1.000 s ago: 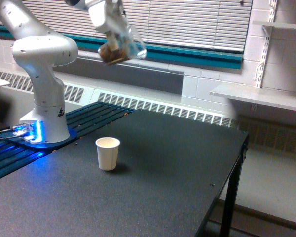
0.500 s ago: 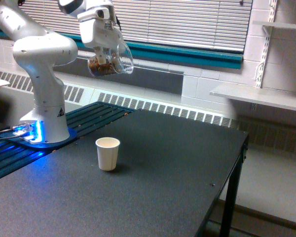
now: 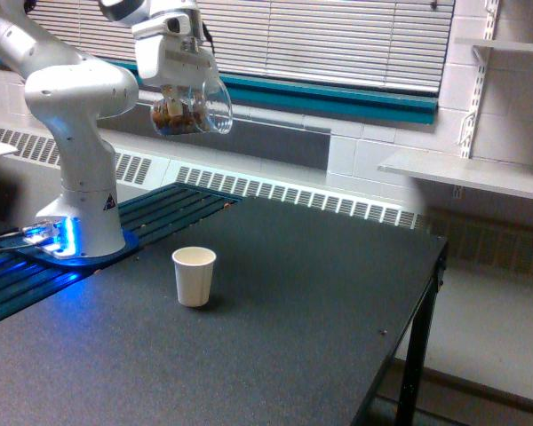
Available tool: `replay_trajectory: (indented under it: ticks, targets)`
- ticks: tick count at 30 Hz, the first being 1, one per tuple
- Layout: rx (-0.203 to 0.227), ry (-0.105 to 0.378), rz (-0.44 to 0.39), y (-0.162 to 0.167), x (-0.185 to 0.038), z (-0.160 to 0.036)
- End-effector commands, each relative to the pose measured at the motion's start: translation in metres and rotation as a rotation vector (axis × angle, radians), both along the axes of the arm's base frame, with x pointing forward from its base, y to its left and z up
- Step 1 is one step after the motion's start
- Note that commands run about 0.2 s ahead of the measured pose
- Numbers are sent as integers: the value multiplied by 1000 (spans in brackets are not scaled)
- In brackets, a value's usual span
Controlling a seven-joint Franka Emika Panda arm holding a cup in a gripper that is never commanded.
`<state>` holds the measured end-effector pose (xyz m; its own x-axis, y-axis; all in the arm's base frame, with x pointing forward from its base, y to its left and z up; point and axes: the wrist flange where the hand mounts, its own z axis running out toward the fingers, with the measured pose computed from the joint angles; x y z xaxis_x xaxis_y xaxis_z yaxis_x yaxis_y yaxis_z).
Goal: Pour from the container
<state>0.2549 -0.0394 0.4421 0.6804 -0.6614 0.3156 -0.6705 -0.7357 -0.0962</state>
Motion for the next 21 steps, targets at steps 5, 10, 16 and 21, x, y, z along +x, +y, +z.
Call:
replay_trajectory:
  ticks: [5,10,16,21]
  targets:
    - [30,54,-27,-5,0,-25]
    - [38,77,-26,-11,3,-34]
    - [47,113,-26,-17,5,-48]
    - [55,145,-23,-19,6,-58]
